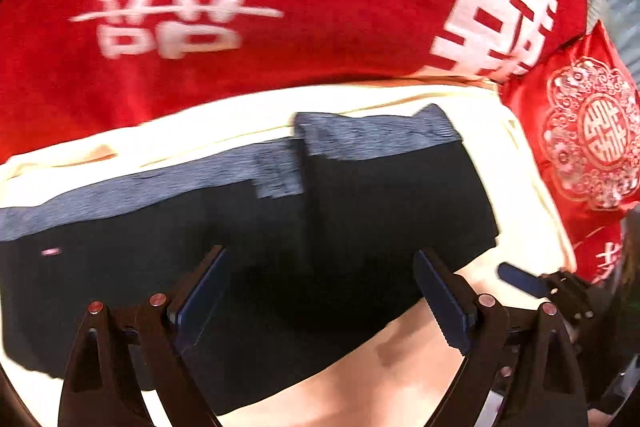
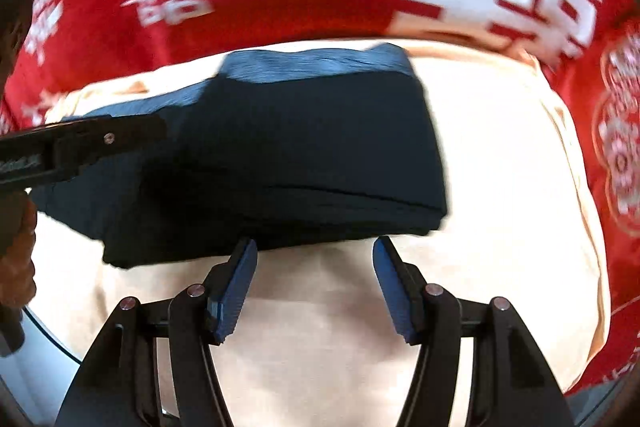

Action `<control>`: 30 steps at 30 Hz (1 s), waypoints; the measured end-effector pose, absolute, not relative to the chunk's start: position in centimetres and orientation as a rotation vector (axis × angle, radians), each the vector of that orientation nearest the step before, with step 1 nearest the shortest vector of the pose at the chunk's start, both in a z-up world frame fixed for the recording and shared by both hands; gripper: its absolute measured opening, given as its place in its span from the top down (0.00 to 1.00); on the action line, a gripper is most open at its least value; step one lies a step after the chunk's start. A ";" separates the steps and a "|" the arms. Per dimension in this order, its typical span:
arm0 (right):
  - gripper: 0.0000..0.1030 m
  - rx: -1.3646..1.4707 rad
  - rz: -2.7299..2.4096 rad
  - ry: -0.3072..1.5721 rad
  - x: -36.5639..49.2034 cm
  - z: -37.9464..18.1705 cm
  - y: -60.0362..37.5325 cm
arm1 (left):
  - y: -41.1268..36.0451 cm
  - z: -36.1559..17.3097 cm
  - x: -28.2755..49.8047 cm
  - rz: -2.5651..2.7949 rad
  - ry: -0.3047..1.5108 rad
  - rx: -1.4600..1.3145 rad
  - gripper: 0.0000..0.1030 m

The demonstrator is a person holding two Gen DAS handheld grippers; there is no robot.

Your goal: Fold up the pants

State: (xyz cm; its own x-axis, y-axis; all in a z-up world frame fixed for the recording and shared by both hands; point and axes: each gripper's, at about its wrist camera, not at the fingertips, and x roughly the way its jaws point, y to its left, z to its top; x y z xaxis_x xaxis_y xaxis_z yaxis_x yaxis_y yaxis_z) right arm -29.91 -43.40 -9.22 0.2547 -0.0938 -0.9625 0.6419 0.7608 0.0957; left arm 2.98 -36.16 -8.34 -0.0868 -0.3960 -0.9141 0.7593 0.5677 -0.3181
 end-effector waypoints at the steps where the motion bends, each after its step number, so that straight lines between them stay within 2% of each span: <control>1: 0.38 0.554 -0.537 1.222 -30.1 -9.3 -43.8 | -36.7 -8.7 2.9 -0.995 1.354 0.344 0.10; 3: 0.38 0.582 -0.544 1.219 -30.1 -9.5 -44.1 | -37.8 -9.6 3.2 -0.975 1.376 0.345 0.15; 4: 0.38 0.593 -0.549 1.211 -30.5 -9.4 -44.2 | -37.7 -9.7 3.2 -0.973 1.389 0.342 0.24; 5: 0.38 0.600 -0.550 1.205 -30.4 -9.5 -44.0 | -37.9 -10.1 3.4 -0.971 1.410 0.337 0.28; 9: 0.41 0.634 -0.547 1.192 -31.8 -9.4 -44.8 | -38.4 -10.8 3.3 -0.978 1.443 0.346 0.28; 10: 0.42 0.639 -0.547 1.192 -32.1 -9.4 -44.8 | -38.7 -11.0 3.2 -0.984 1.449 0.349 0.33; 11: 0.43 0.646 -0.549 1.192 -32.3 -9.4 -45.0 | -38.8 -11.1 3.1 -0.992 1.464 0.346 0.52; 12: 0.46 0.654 -0.549 1.193 -32.4 -9.5 -45.0 | -39.0 -11.3 3.0 -1.002 1.484 0.344 0.64; 13: 0.48 0.665 -0.547 1.192 -32.6 -9.5 -45.2 | -39.3 -11.5 2.9 -1.011 1.502 0.342 0.91; 14: 0.53 0.683 -0.543 1.191 -32.9 -9.4 -45.4 | -39.2 -11.3 2.9 -1.026 1.517 0.328 0.96; 18: 0.53 0.689 -0.542 1.180 -33.8 -8.5 -45.9 | -37.8 -9.6 2.3 -1.033 1.481 0.330 0.96; 22: 0.53 0.683 -0.539 1.179 -34.1 -8.2 -46.5 | -36.2 -11.4 1.7 -0.974 1.534 0.358 0.96; 30: 0.54 0.703 -0.501 1.094 -30.2 -8.3 -51.2 | -36.0 -12.4 0.1 -0.966 1.467 0.397 0.96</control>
State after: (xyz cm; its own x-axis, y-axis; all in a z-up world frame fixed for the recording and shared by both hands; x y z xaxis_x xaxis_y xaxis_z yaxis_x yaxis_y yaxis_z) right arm -30.20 -51.18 -8.33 0.3856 -0.0275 -0.9222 0.6804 0.6836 0.2641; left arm 0.08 -36.03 -12.37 -0.1685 -0.3015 -0.9384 0.7430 0.5867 -0.3220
